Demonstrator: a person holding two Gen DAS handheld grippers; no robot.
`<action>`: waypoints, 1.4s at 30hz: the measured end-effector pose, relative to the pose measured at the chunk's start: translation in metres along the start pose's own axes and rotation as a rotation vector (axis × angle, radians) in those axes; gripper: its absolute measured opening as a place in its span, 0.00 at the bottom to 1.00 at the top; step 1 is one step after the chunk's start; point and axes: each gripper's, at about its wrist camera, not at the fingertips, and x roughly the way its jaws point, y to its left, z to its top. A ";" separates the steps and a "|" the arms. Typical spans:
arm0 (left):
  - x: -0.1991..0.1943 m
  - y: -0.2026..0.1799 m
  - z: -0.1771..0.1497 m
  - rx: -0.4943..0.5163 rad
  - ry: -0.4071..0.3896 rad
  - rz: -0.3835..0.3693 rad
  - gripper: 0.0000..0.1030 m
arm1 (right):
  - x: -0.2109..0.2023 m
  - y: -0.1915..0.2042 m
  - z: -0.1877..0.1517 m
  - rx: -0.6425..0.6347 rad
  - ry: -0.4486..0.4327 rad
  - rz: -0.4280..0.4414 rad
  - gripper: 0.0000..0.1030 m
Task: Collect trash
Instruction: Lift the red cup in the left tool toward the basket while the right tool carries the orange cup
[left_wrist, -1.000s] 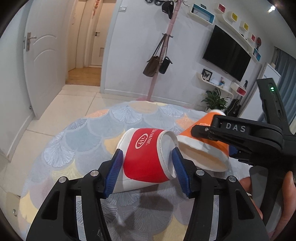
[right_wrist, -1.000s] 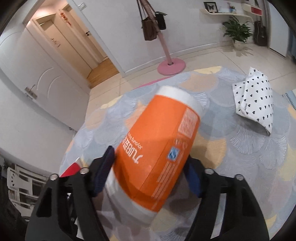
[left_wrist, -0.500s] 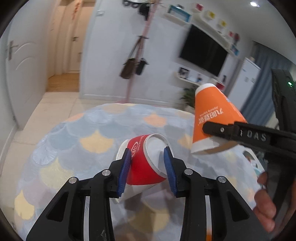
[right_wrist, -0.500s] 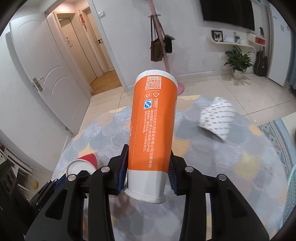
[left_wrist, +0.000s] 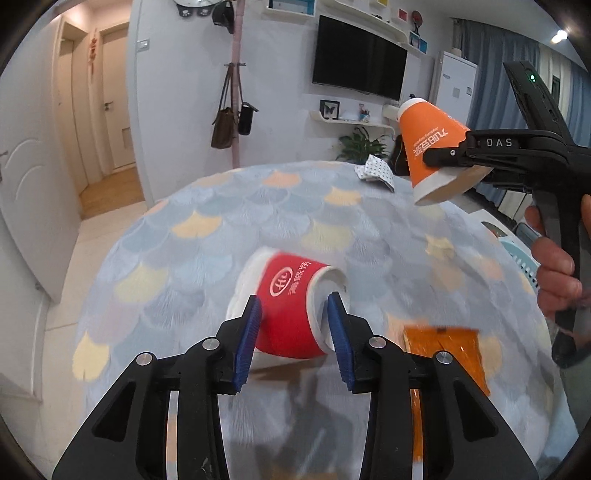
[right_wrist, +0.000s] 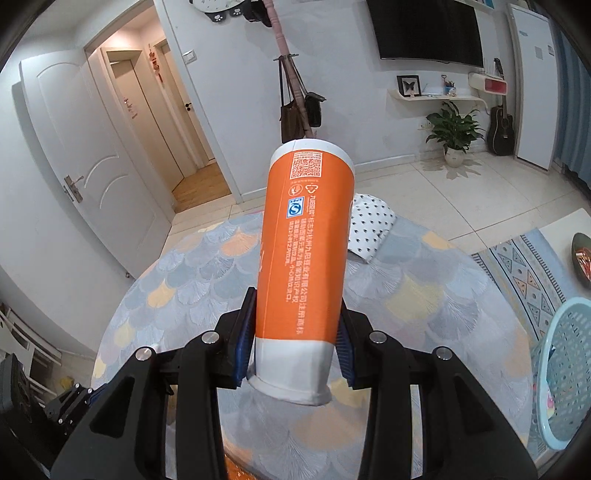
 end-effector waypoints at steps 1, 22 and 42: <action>-0.002 -0.001 0.000 0.003 -0.001 0.000 0.33 | -0.002 -0.002 -0.001 0.005 -0.001 0.005 0.34; 0.047 0.015 0.011 -0.395 0.236 -0.156 0.78 | -0.053 -0.054 -0.019 0.099 -0.057 -0.017 0.34; 0.054 -0.073 0.068 -0.093 0.156 0.001 0.73 | -0.096 -0.125 -0.022 0.216 -0.157 -0.074 0.35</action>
